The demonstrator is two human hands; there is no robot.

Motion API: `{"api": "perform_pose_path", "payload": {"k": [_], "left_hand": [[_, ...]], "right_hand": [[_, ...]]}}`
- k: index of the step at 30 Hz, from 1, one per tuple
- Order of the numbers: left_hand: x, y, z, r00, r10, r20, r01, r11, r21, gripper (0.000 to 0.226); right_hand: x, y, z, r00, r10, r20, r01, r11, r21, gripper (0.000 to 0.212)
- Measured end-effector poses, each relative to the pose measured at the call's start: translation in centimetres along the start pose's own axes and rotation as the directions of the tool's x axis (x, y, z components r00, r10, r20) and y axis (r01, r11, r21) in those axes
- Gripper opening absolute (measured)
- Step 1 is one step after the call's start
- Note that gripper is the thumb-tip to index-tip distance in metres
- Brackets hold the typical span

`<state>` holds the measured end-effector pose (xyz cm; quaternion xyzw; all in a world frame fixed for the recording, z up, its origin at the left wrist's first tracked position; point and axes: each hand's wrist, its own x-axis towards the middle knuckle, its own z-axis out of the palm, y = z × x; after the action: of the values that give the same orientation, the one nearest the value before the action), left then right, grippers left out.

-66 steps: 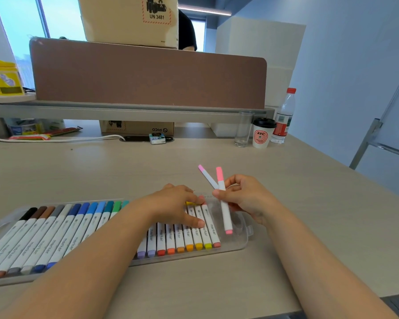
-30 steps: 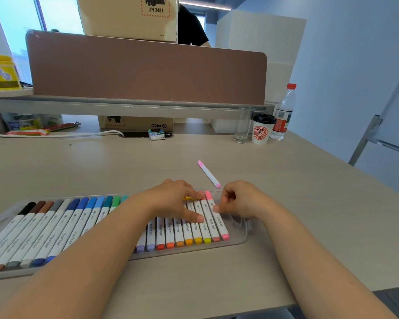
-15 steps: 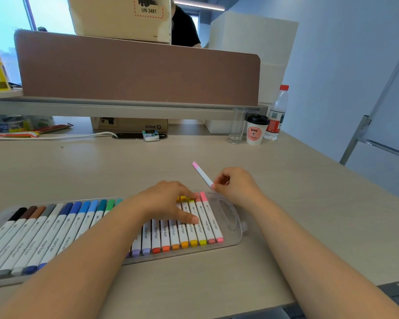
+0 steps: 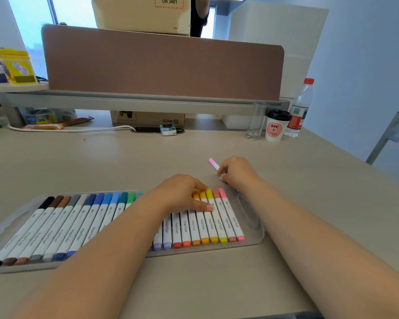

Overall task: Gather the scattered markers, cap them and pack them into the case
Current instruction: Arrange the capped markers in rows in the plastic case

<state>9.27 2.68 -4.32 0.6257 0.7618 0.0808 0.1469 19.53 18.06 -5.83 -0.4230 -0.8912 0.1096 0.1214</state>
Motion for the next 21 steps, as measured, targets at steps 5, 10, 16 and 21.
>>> {"api": "perform_pose_path", "payload": {"k": [5,10,16,21], "left_hand": [[-0.1,0.0,0.0,1.000,0.007,-0.006,-0.007,1.000,-0.026,0.064],[-0.1,-0.1,0.1,1.000,0.017,-0.009,-0.017,0.999,-0.044,0.061],[-0.1,0.0,0.2,1.000,0.028,-0.007,-0.029,0.997,-0.065,0.057],[-0.1,-0.2,0.2,0.999,0.033,0.000,-0.033,0.996,-0.079,0.054]], "right_hand": [[-0.4,-0.1,-1.1,0.989,0.059,-0.133,-0.032,0.980,0.195,0.026],[-3.9,-0.6,-4.7,0.988,0.134,0.077,-0.145,0.630,0.763,0.034],[-8.0,-0.9,-6.1,0.942,0.084,0.324,-0.293,0.675,0.677,0.021],[-8.7,-0.3,-5.1,0.938,0.090,0.336,-0.295,0.716,0.633,0.025]]}}
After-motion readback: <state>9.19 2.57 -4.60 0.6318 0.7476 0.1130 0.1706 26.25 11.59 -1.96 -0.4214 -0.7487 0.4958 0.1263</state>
